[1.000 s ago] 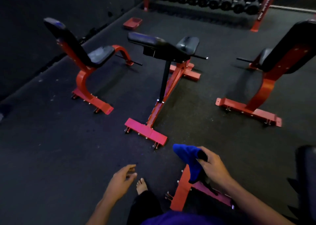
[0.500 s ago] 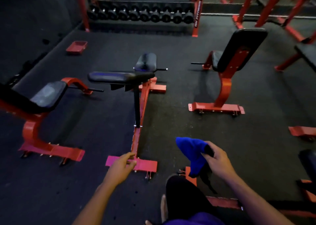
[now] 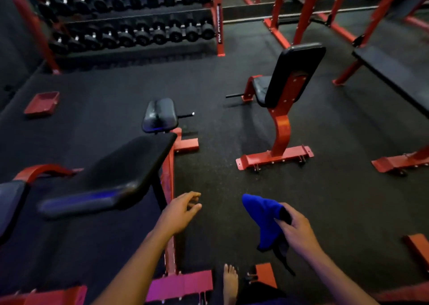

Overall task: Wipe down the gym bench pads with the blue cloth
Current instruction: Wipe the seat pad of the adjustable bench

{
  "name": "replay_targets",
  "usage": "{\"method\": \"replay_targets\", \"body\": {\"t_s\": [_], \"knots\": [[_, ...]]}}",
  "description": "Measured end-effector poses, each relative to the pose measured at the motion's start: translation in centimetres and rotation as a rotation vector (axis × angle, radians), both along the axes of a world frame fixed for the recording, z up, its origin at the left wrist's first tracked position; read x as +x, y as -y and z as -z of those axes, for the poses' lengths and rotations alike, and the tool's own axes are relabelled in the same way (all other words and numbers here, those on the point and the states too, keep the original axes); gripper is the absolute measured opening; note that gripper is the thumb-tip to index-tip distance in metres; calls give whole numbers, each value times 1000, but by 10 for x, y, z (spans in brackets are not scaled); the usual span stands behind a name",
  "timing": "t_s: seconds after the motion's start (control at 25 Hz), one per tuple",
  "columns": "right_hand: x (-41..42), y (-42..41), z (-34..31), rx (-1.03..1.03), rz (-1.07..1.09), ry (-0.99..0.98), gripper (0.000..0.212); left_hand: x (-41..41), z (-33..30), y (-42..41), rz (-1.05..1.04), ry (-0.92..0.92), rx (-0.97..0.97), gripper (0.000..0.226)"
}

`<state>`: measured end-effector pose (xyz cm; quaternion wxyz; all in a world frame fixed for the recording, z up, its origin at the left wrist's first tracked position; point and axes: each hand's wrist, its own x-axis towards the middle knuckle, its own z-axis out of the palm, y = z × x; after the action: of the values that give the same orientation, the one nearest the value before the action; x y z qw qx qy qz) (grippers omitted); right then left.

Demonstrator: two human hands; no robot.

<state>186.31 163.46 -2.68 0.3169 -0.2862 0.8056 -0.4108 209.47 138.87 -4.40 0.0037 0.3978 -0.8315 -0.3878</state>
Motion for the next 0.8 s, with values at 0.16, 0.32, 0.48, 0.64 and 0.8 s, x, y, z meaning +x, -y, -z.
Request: {"method": "replay_targets", "body": {"t_s": [0.16, 0.32, 0.48, 0.64, 0.8], "knots": [[-43, 79, -17, 2, -12, -4, 33, -61, -7, 85, -22, -73, -21, 40], [-81, 156, -25, -27, 16, -2, 31, -110, 7, 157, -25, -80, 52, 38], [-132, 251, -15, -56, 78, -21, 29, -189, 33, 250, -28, -129, 95, 38], [-178, 343, -19, 0, 144, -63, 27, -237, 37, 341, 63, -86, 133, 38], [-234, 427, -36, 15, 138, -114, 28, -280, 44, 440, 107, -52, 140, 37]]}}
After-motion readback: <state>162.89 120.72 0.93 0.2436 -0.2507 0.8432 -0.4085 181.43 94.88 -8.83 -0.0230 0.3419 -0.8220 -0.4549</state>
